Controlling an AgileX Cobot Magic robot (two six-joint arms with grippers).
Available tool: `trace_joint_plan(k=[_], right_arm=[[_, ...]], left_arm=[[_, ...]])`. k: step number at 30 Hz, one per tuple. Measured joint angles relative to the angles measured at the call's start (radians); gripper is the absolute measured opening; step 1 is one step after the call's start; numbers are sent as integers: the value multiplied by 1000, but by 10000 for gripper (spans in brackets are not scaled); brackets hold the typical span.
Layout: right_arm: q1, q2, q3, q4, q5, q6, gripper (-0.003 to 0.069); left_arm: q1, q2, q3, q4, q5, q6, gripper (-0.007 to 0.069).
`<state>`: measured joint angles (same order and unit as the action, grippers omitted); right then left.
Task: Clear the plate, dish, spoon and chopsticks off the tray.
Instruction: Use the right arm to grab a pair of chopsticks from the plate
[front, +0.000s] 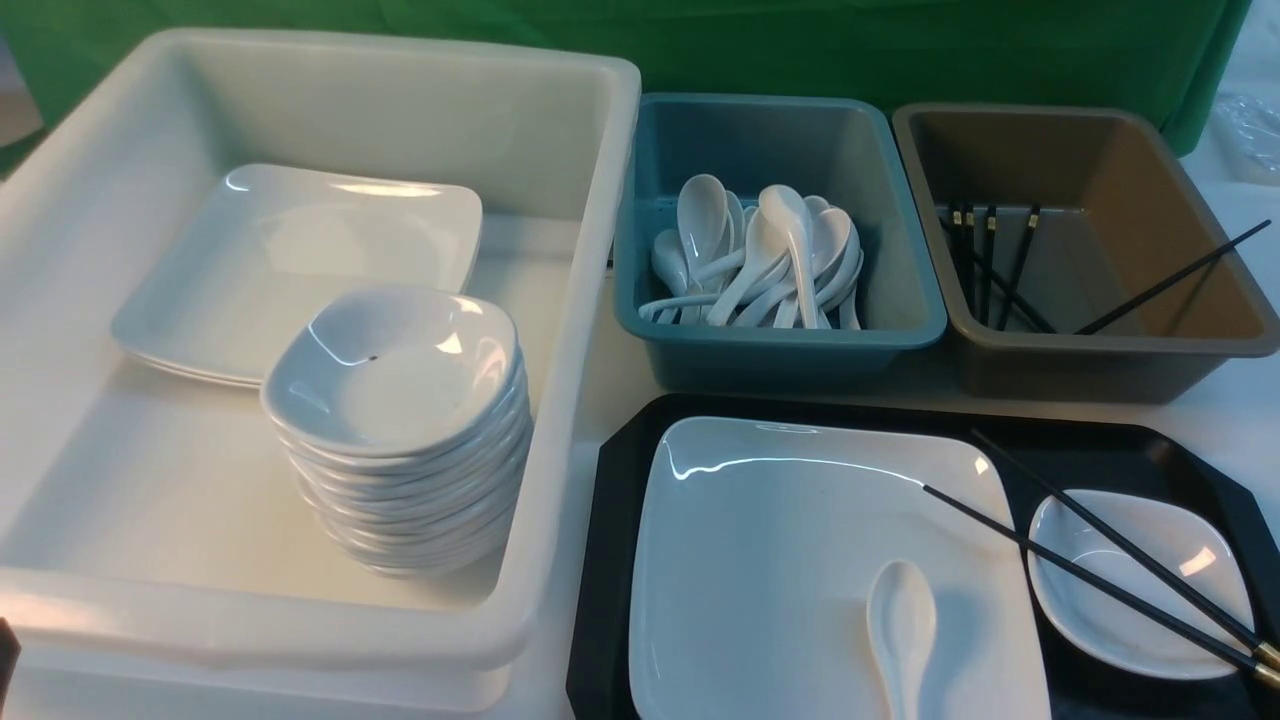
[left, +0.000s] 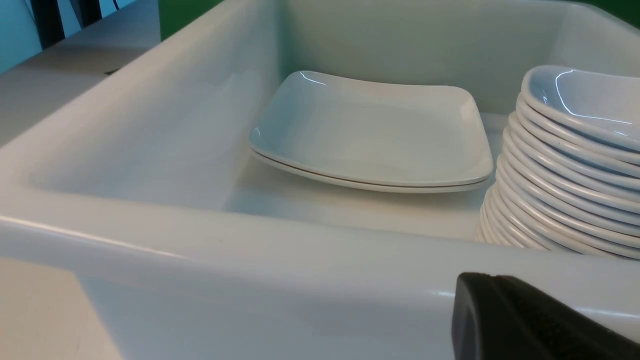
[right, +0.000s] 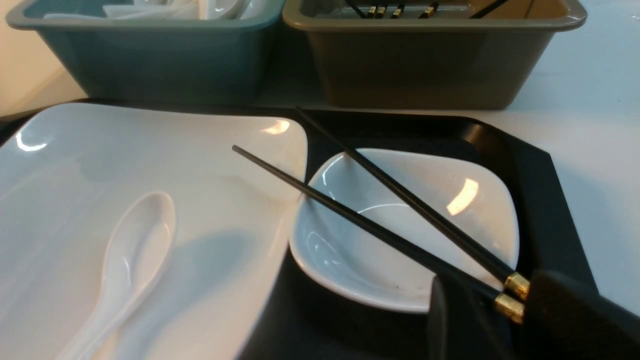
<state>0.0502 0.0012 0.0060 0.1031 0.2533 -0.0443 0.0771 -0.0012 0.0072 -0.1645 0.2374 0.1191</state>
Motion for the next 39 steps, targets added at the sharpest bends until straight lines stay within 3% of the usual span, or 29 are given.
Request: trace_joint_plan(k=[3, 9, 13, 16, 19, 24, 29, 35, 39], right_arm=[[0, 0, 0, 0, 0, 0, 240], [0, 0, 0, 0, 0, 0, 240], [0, 0, 0, 0, 0, 0, 240], [0, 0, 0, 0, 0, 0, 240], [0, 0, 0, 0, 0, 0, 240], [0, 0, 0, 0, 0, 0, 240], [0, 0, 0, 0, 0, 0, 240], [0, 0, 0, 8, -37, 13, 240], [0, 0, 0, 94, -161, 206, 237]], left_arm=[[0, 0, 0, -63, -29, -20, 10], [0, 0, 0, -477, -172, -136, 10], [0, 0, 0, -577, -277, -152, 10], [0, 0, -39, -562, -273, -156, 11], [0, 49, -168, -452, -172, -137, 12], [-19, 280, -437, -352, 89, 37, 14], [-172, 565, -655, -336, 254, 194, 19], [-379, 748, -758, -333, 258, 259, 21], [-434, 821, -760, -333, 248, 271, 21]])
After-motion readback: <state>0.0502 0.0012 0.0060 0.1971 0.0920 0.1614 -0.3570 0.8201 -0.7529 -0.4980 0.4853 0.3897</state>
